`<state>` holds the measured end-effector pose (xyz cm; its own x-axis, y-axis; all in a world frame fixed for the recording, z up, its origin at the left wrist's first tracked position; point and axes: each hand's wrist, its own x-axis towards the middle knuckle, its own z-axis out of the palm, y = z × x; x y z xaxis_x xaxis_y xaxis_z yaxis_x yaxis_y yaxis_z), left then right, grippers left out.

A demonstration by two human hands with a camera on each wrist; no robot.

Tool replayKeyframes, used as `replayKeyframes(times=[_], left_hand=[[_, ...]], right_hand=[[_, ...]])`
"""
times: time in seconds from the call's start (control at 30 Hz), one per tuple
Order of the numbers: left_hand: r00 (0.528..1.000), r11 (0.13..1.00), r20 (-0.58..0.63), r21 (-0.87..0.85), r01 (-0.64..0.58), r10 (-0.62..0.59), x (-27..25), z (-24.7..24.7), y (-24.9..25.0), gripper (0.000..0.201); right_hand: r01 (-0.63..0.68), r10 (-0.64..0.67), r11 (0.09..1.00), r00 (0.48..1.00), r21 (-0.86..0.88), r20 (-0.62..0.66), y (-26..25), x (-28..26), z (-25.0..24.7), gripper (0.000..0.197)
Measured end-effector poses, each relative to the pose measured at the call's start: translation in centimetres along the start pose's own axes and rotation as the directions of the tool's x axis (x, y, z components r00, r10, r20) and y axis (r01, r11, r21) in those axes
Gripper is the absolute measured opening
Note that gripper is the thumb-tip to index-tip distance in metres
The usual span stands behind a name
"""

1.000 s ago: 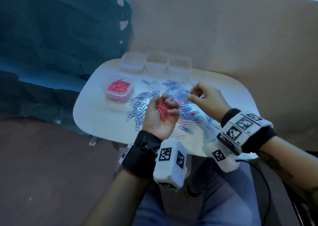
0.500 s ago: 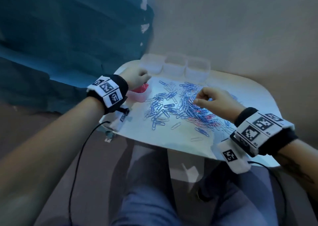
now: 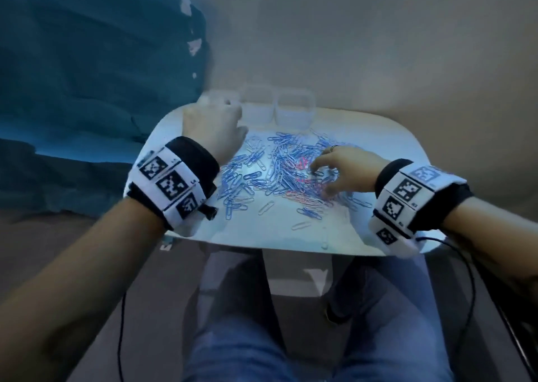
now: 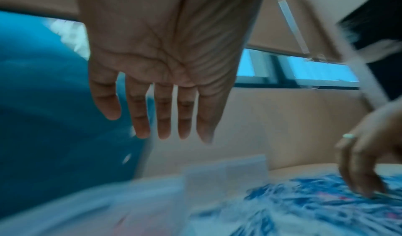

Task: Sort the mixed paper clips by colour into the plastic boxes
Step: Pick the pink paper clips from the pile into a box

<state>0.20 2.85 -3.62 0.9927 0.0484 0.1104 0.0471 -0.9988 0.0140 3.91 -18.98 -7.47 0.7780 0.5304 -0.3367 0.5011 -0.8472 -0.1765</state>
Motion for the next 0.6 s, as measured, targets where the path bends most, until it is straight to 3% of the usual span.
replayKeyframes(times=[0.07, 0.13, 0.17, 0.2, 0.27, 0.37, 0.5, 0.6], left_hand=[[0.971, 0.986, 0.176, -0.075, -0.152, 0.163, -0.8, 1.5, 3.5, 0.039], [0.842, 0.96, 0.46, -0.136, -0.245, 0.28, -1.4, 3.3, 5.9, 0.045], [0.779, 0.954, 0.554, -0.111, -0.28, 0.293, -1.7, 3.9, 6.5, 0.047], [0.751, 0.95, 0.599, -0.057, -0.307, 0.279, -1.8, 4.3, 6.5, 0.048], [0.755, 0.947, 0.613, 0.035, -0.32, 0.232, -2.0, 4.4, 6.0, 0.049], [0.767, 0.943, 0.604, 0.075, -0.325, 0.216, -2.1, 4.0, 4.9, 0.044], [0.856, 0.955, 0.462, 0.055, -0.291, 0.234, -0.9, 3.7, 5.2, 0.036], [0.872, 0.958, 0.434, 0.063, -0.28, 0.226, -0.1, 4.0, 5.9, 0.029]], right_hand=[[0.009, -0.002, 0.996, 0.997, 0.088, -0.081, 0.3, 0.3, -0.2, 0.041], [0.021, 0.001, 0.989, 0.989, 0.147, -0.15, 0.4, 1.0, -0.5, 0.035], [0.027, -0.008, 0.991, 0.99, 0.134, -0.144, 0.4, 1.5, -0.6, 0.036], [0.032, -0.021, 0.995, 0.993, 0.097, -0.114, 0.3, 1.9, -0.7, 0.039], [0.033, -0.033, 0.999, 0.999, -0.005, -0.043, 0.2, 2.9, -0.9, 0.04], [0.006, -0.008, 0.998, 0.999, -0.055, -0.032, 0.8, 3.7, -1.3, 0.033], [-0.025, 0.022, 0.999, 0.993, -0.021, -0.116, 0.9, 3.9, -1.2, 0.03], [-0.03, 0.026, 0.999, 0.995, -0.039, -0.1, 0.5, 4.3, -1.0, 0.027]])
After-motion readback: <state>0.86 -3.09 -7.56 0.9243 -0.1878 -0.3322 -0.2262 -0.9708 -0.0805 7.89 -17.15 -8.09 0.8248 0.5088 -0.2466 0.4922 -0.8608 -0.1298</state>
